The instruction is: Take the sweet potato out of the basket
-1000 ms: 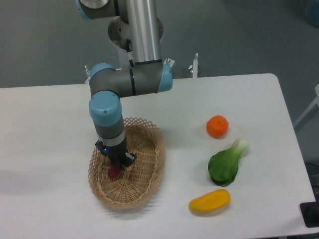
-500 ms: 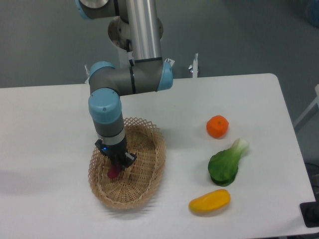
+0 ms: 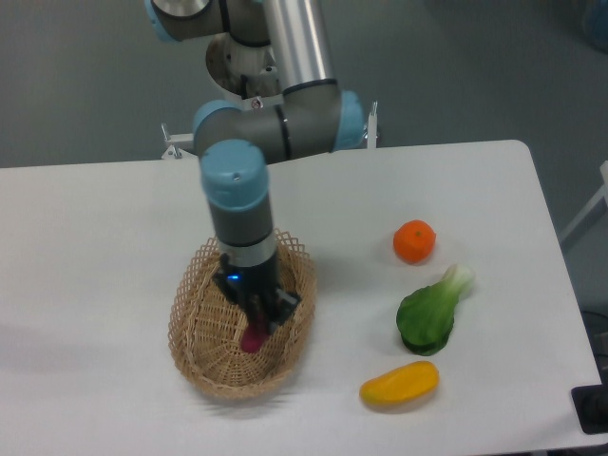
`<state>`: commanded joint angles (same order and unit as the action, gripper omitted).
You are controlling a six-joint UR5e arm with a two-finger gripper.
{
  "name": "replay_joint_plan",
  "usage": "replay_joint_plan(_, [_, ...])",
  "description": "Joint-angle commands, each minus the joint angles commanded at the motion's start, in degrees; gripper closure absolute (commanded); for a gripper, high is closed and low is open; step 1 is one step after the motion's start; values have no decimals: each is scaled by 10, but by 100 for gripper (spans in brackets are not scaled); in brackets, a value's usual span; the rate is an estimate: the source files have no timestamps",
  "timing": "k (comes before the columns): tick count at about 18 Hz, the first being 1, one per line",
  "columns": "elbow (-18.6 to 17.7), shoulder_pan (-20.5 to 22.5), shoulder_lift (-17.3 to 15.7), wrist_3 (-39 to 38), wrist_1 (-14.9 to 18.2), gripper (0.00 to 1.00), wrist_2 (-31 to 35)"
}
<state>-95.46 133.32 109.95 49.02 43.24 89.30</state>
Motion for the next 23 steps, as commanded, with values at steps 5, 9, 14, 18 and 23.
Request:
replay_joint_plan(5, [47, 79, -25, 106, 69, 72, -12])
replay_joint_plan(9, [81, 136, -32, 188, 135, 72, -32])
replay_joint_plan(14, [92, 178, -38, 248, 157, 72, -40])
replay_joint_plan(18, [92, 186, -38, 258, 157, 72, -40])
replay_joint_plan(23, [93, 186, -38, 259, 157, 72, -40])
